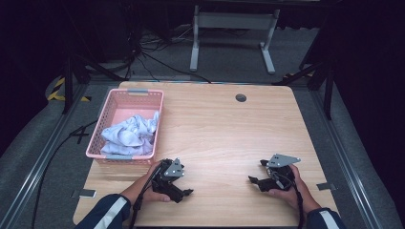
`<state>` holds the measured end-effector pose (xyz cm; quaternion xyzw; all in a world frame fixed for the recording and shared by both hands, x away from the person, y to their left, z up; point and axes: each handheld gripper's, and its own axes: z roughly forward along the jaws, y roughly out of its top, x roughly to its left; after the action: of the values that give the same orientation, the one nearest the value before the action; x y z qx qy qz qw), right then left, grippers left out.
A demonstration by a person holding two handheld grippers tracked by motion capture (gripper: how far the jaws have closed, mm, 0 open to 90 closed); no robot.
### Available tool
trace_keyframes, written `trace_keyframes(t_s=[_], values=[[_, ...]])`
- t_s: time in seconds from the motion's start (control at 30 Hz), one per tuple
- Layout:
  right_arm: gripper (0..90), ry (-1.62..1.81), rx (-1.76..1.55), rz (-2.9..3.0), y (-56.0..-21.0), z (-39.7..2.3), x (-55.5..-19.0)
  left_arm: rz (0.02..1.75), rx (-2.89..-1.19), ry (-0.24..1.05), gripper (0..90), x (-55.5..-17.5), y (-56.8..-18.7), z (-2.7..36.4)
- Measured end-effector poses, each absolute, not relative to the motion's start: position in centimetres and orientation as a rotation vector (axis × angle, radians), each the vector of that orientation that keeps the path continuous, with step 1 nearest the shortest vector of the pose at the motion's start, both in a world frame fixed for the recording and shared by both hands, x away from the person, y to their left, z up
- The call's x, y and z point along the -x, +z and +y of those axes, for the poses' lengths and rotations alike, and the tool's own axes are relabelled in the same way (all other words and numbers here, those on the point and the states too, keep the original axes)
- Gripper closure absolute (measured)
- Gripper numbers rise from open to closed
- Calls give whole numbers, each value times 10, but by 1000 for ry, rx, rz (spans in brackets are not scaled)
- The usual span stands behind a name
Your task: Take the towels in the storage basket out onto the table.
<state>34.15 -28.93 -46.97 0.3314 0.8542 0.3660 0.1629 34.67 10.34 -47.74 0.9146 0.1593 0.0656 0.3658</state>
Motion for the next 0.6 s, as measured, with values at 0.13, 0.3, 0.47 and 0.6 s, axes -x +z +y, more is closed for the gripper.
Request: trace_keyframes(t_s=[0.13,0.3,0.47,0.6], values=[[186,1045,-947,2438,-470,-289,-341,410,-2351,171,90,-347,-477,103],[185,1046,-949,2434,-470,-289,-341,394,-2358,177,90,-347,-477,105],[181,1045,-947,2437,-470,-289,-341,368,-2434,149,198,-343,-467,108],[180,1047,-946,2436,-470,-289,-341,330,-2439,198,208,-339,-459,107]])
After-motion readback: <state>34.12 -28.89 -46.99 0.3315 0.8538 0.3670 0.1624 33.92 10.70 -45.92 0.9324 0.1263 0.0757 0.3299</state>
